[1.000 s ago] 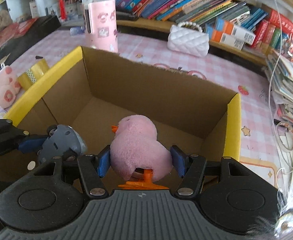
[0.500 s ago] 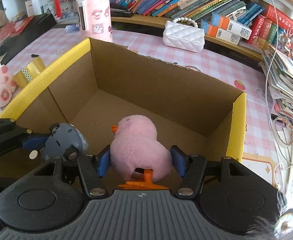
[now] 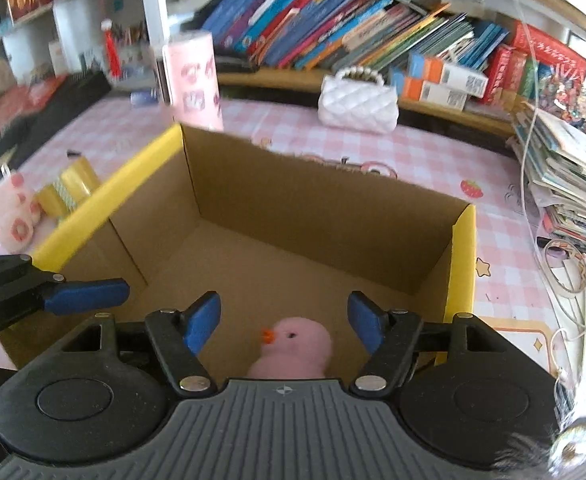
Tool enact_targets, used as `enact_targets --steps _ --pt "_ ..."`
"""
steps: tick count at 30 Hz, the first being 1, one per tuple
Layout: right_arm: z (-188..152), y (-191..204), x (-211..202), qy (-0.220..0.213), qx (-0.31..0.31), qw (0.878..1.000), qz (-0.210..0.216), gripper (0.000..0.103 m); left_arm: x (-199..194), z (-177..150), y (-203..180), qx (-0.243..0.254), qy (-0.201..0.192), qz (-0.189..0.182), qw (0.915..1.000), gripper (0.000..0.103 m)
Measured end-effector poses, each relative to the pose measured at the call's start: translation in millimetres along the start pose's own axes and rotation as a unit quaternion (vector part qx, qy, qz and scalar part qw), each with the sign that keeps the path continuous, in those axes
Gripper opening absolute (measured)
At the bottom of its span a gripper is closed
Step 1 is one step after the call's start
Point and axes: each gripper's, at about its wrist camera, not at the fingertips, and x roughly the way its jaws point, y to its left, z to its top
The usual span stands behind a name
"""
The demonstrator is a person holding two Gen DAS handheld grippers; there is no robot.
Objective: Organize objects
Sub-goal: 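Lower the car and bird into the yellow box and open both tools, then withdraw both tools from the yellow box toward the remaining toys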
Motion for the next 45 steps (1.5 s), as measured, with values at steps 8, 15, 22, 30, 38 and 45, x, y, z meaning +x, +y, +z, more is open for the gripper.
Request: enact_targets --steps 8,15,22,30,38,45 --pt "-8.2 7.6 -48.0 -0.08 0.045 0.995 -0.026 0.069 -45.1 -4.3 11.0 -0.007 -0.061 0.0 0.9981 0.072" --pt "-29.7 25.8 -89.1 -0.142 0.094 0.983 -0.069 0.079 -72.1 -18.9 24.9 -0.017 -0.091 -0.009 0.9956 0.075" --pt "-58.6 53.7 -113.1 -0.17 0.133 0.967 -0.136 0.081 -90.2 -40.6 45.4 -0.025 -0.1 -0.016 0.9946 0.078" --pt "-91.1 88.7 -116.7 -0.128 0.175 0.962 -0.169 0.081 -106.0 -74.2 69.9 -0.026 -0.081 -0.022 0.9962 0.079" --pt "-125.5 137.9 -108.3 -0.08 0.186 0.96 -0.192 0.079 -122.2 -110.5 99.8 -0.027 -0.042 -0.006 0.9988 0.08" --pt "-137.3 180.0 -99.4 -0.054 0.181 0.966 -0.174 0.079 -138.4 -135.0 128.1 -0.031 -0.023 0.014 0.9992 0.08"
